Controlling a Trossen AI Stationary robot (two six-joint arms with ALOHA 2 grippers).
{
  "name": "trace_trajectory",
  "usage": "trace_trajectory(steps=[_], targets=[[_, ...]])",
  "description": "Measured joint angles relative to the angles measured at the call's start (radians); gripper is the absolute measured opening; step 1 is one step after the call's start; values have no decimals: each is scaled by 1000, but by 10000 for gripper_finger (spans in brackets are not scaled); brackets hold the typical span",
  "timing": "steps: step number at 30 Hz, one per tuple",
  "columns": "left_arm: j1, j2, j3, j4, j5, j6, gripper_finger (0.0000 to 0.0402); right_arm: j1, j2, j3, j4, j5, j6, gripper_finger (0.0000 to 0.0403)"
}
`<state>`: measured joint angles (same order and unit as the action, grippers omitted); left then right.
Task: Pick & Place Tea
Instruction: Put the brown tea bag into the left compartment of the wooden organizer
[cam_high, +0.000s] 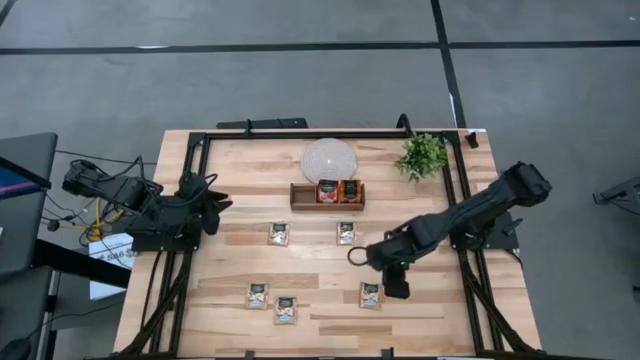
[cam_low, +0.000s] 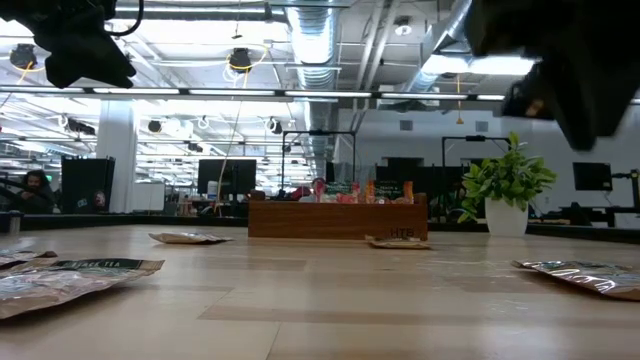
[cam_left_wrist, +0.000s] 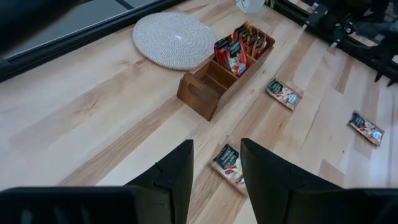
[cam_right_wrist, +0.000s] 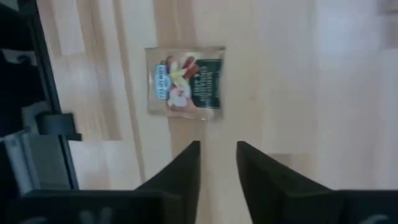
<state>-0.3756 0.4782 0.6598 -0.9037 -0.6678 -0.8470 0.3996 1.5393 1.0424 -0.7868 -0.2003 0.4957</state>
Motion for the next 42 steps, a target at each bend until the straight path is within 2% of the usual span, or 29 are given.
trace_trajectory(steps=[7,14,28,42], targets=[[0,11,0,1,1,-13,124,-19,131,0,56,-79,-5,159],[0,36,0,1,9,-22,124,-37,168,0,66,-75,2,188],[0,89,0,-6,13,-17,124,29,168,0,115,47,24,165],[0,92,0,-15,13,26,124,79,185,0,162,80,98,140]])
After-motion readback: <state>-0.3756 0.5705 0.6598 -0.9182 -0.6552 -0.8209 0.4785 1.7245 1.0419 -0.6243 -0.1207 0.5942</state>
